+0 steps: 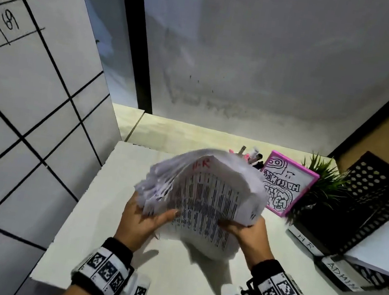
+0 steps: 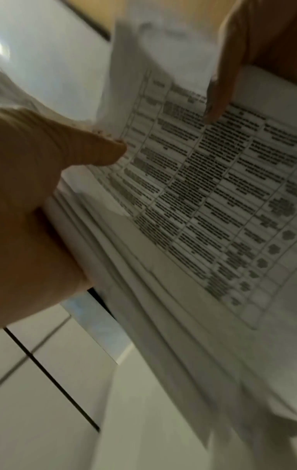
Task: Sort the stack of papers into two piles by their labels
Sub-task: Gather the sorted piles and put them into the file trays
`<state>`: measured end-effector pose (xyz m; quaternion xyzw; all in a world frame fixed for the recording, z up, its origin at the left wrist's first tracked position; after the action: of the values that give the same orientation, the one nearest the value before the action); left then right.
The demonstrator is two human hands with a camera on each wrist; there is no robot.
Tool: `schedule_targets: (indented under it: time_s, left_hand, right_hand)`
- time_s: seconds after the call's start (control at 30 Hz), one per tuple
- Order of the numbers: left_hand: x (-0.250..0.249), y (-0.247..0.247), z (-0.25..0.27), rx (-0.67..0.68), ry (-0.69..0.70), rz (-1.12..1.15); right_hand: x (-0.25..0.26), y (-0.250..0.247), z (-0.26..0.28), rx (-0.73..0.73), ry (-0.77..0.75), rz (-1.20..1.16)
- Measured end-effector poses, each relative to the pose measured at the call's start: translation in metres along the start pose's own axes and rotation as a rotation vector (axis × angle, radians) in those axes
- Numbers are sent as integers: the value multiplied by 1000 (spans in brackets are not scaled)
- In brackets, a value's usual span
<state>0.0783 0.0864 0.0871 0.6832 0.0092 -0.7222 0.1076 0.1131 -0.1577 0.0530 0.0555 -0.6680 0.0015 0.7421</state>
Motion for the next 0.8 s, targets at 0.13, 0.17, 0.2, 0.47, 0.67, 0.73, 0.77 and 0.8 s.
schedule_targets:
  time_s: [0.13,0.17,0.2,0.47,0.67,0.73,0.77,0.8]
  left_hand:
    - [-11,8,2,-118,33,57]
    - [-12,5,1,-141,40,95]
    - [-14,-1,0,-187,47,144]
    - [16,-6,-4,-141,-103,220]
    - [27,-31,-12,-91,-182,156]
    - [30,-22,-8,-44,-174,54]
    - [31,-23,-8,-76,-152,70]
    - [32,-27,-9,-132,-164,95]
  right_hand:
    - [0,7,0,-126,-6,-87]
    - [4,6,-2,-145,-19,-118]
    - [11,7,-3,-140,-36,-138]
    - [-9,18,3,-39,-8,-109]
    - [1,12,-4,169,19,21]
    - [-2,13,-8,161,13,59]
    - [-1,14,-9,127,4,50]
    - [3,15,-10,96,-18,31]
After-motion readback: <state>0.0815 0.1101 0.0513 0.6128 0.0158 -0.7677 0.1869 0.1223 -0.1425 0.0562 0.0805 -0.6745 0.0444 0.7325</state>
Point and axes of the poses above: each hand's wrist, its own z-axis away from the middle knuckle, its own y-axis out of the palm, x = y × z, the point moved 10 cm from there along -z, towards the middle knuckle, and after that the axes turned 5 degrees about -y, right-handed, at the moved point
